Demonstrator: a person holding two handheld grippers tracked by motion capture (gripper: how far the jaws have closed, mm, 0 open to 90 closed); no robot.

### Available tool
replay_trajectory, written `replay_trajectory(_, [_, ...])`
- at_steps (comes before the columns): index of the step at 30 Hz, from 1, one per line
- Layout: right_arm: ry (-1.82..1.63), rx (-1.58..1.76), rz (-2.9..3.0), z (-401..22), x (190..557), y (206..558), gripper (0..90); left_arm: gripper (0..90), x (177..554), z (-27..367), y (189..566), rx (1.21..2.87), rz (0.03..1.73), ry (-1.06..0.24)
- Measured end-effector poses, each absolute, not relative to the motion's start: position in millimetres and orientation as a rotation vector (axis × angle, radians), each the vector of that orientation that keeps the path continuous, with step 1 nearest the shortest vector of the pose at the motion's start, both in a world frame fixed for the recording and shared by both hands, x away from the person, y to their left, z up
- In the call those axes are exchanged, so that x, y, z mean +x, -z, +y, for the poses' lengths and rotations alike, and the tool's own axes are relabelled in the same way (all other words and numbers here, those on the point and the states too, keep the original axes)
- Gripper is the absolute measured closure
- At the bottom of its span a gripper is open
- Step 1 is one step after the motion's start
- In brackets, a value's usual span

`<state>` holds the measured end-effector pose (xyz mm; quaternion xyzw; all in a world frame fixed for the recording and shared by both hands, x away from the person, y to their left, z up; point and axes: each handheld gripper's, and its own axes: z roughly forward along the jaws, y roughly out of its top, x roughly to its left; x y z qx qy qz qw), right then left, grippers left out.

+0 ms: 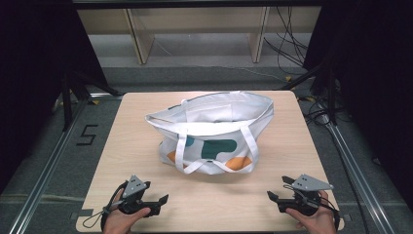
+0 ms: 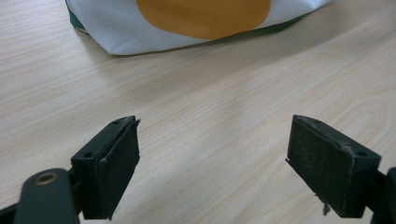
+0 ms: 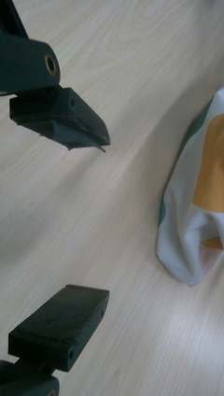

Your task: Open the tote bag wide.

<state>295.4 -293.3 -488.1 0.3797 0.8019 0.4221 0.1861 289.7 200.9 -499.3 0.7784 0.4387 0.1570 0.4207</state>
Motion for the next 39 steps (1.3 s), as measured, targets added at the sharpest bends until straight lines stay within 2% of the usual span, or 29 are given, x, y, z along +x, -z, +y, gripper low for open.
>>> replay_trajectory(26, [-1.164,1.085,2.274,-293.7,295.0,488.0,22.6,15.8,290.2,202.0,498.5,1.979,1.071,-0.408])
replay_trajectory(31, [-1.177,1.123,2.27,-292.8,294.3,486.4,23.5,19.1,290.6,201.0,497.8,1.964,1.061,-0.395])
replay_trajectory(32, [-1.201,1.054,2.266,-294.8,299.0,487.3,23.1,21.7,291.2,201.4,497.3,1.967,1.046,-0.4])
replay_trajectory(34, [-1.205,1.129,2.261,-292.8,297.2,484.5,21.7,24.3,291.7,203.6,493.7,1.99,1.042,-0.404])
replay_trajectory(35, [-1.209,1.148,2.231,-292.6,299.4,479.3,18.9,29.1,292.3,202.6,492.3,1.94,1.053,-0.396])
replay_trajectory(37, [-1.206,1.1,2.237,-293.9,303.2,477.9,18.8,30.8,293.4,205.5,487.5,1.939,1.054,-0.411])
replay_trajectory(38, [-1.202,1.119,2.217,-292.3,304.7,471.6,18.8,38.4,294.5,205.6,486.4,1.92,1.048,-0.402])
replay_trajectory(39, [-1.202,1.119,2.217,-292.3,304.7,471.6,18.8,38.4,295.0,206.2,485.3,1.925,1.044,-0.402])
